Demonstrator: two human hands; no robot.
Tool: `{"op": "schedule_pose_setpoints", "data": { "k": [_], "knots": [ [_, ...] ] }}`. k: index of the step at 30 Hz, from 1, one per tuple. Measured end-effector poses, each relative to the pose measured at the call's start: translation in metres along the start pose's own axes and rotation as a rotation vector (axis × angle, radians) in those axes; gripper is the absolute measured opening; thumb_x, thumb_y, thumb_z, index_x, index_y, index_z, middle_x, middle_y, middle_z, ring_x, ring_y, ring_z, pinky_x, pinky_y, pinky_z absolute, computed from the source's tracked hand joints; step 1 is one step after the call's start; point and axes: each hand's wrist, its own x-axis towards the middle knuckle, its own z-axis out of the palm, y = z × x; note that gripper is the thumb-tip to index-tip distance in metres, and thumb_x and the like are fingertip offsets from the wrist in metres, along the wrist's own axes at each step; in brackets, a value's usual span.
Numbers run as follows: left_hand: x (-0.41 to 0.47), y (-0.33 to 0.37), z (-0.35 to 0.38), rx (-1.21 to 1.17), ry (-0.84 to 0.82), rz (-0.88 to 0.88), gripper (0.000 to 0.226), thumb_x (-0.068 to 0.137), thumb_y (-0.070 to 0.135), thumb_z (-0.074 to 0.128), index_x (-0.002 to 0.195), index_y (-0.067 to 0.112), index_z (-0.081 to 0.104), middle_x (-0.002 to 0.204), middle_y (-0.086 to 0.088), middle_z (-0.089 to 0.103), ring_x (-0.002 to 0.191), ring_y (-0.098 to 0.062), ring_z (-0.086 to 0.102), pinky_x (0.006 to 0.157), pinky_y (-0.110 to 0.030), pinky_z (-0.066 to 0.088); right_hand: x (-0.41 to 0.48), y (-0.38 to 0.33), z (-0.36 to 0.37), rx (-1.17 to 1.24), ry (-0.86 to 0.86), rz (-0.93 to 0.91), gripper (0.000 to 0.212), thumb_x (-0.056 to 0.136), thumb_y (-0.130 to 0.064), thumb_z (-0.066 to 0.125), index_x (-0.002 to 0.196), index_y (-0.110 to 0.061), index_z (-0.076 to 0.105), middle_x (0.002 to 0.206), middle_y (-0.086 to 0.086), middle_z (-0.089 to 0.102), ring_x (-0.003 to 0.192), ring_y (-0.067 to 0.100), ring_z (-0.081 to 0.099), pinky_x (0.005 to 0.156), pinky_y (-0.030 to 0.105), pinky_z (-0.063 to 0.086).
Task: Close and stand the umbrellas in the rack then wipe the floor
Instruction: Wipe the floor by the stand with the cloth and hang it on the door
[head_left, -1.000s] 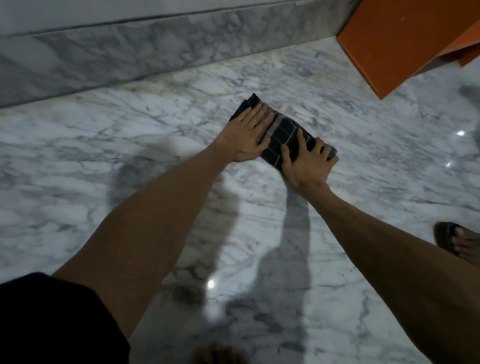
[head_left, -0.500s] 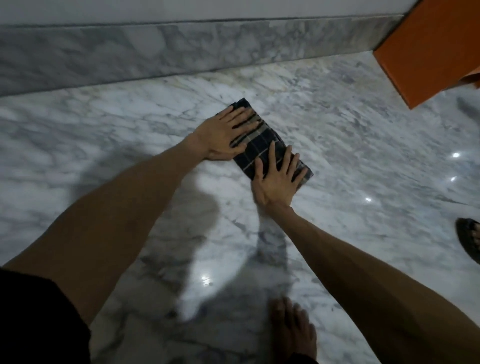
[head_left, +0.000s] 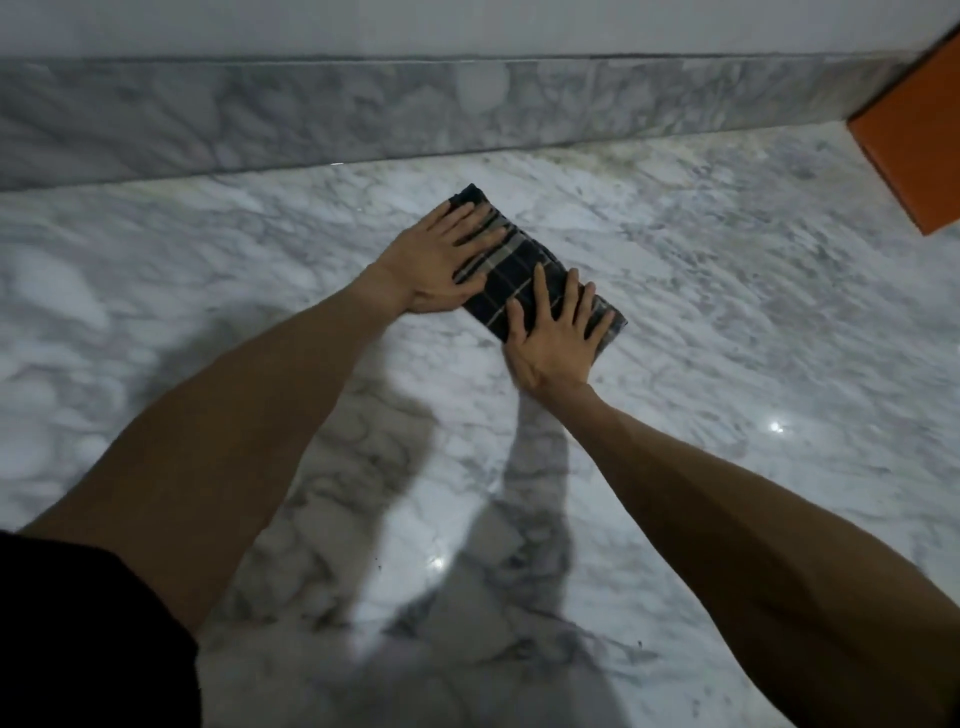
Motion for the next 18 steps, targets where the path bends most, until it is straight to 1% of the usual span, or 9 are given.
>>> {"op": "schedule_pose_setpoints", "data": {
  "k": [2, 5, 7, 11, 13, 15, 16, 17, 18],
  "knots": [
    [-0.004, -0.004, 0.001, 0.0, 0.004, -0.029, 0.067, 0.095, 0.057, 0.014, 0.155, 0.029, 0.004, 0.162, -0.003, 0.004, 0.15, -0.018, 0.0, 0.122, -0.04, 0.001, 0.001, -0.003, 0.002, 0.001, 0.023, -0.027, 0.066, 0.095, -0.065, 0.011, 0.155, -0.037, 0.005, 0.163, 0.003, -0.007, 0.149, 0.026, -0.013, 0.116, 0.055, -0.014],
    [-0.002, 0.002, -0.001, 0.013, -0.017, -0.019, 0.066, 0.096, 0.056, 0.015, 0.155, 0.028, 0.004, 0.162, -0.003, 0.004, 0.15, -0.019, 0.0, 0.122, -0.04, 0.001, 0.003, 0.002, 0.005, 0.006, 0.034, -0.017, 0.067, 0.095, -0.066, 0.01, 0.155, -0.038, 0.005, 0.163, 0.002, -0.007, 0.149, 0.025, -0.013, 0.115, 0.054, -0.016],
    [-0.005, 0.006, -0.004, 0.004, -0.029, -0.056, 0.065, 0.096, 0.055, 0.015, 0.155, 0.03, 0.002, 0.162, -0.003, 0.001, 0.15, -0.018, -0.002, 0.122, -0.039, -0.001, 0.001, 0.001, 0.005, 0.007, 0.039, -0.023, 0.066, 0.095, -0.066, 0.011, 0.155, -0.039, 0.005, 0.164, 0.002, -0.006, 0.149, 0.025, -0.013, 0.115, 0.054, -0.016],
    [-0.024, 0.015, -0.01, -0.013, -0.058, -0.099, 0.065, 0.094, 0.056, 0.013, 0.154, 0.032, 0.003, 0.162, -0.005, 0.001, 0.15, -0.021, -0.002, 0.122, -0.04, -0.001, -0.016, -0.002, 0.005, 0.025, 0.01, -0.062, 0.065, 0.097, -0.063, 0.013, 0.155, -0.036, 0.004, 0.163, 0.004, -0.007, 0.149, 0.026, -0.013, 0.115, 0.055, -0.016],
    [-0.043, 0.02, -0.013, -0.01, -0.057, -0.117, 0.066, 0.094, 0.056, 0.012, 0.154, 0.032, 0.002, 0.162, -0.005, 0.001, 0.15, -0.021, -0.003, 0.122, -0.04, -0.002, -0.031, -0.004, 0.004, -0.004, -0.008, -0.105, 0.066, 0.097, -0.062, 0.014, 0.156, -0.034, 0.005, 0.163, 0.006, -0.004, 0.149, 0.029, -0.01, 0.115, 0.057, -0.014],
    [-0.065, 0.022, -0.017, -0.016, -0.066, -0.153, 0.067, 0.093, 0.057, 0.012, 0.154, 0.032, 0.002, 0.162, -0.005, 0.001, 0.15, -0.02, -0.003, 0.122, -0.04, -0.002, -0.043, -0.009, 0.002, -0.037, -0.029, -0.158, 0.067, 0.096, -0.062, 0.018, 0.155, -0.032, 0.013, 0.162, 0.01, 0.007, 0.148, 0.033, 0.002, 0.115, 0.061, -0.006],
    [-0.075, 0.023, -0.017, -0.009, -0.069, -0.167, 0.067, 0.093, 0.058, 0.012, 0.154, 0.032, 0.001, 0.162, -0.005, 0.0, 0.15, -0.02, -0.004, 0.122, -0.04, -0.002, -0.046, -0.011, 0.0, -0.069, -0.023, -0.188, 0.067, 0.094, -0.063, 0.021, 0.153, -0.031, 0.021, 0.158, 0.013, 0.017, 0.145, 0.036, 0.012, 0.113, 0.063, 0.002],
    [-0.085, 0.025, -0.017, 0.0, -0.073, -0.179, 0.067, 0.093, 0.058, 0.012, 0.154, 0.033, 0.001, 0.162, -0.004, 0.0, 0.15, -0.02, -0.004, 0.122, -0.04, -0.002, -0.048, -0.012, -0.003, -0.109, -0.008, -0.222, 0.068, 0.092, -0.065, 0.024, 0.149, -0.029, 0.029, 0.151, 0.016, 0.028, 0.138, 0.037, 0.022, 0.11, 0.064, 0.011],
    [-0.097, 0.026, -0.018, 0.003, -0.079, -0.194, 0.067, 0.093, 0.058, 0.013, 0.154, 0.033, 0.0, 0.162, -0.004, -0.001, 0.149, -0.019, -0.005, 0.122, -0.04, -0.002, -0.05, -0.014, -0.005, -0.145, 0.008, -0.263, 0.068, 0.09, -0.066, 0.026, 0.145, -0.027, 0.036, 0.143, 0.017, 0.036, 0.131, 0.037, 0.029, 0.107, 0.064, 0.017]
  ]
}}
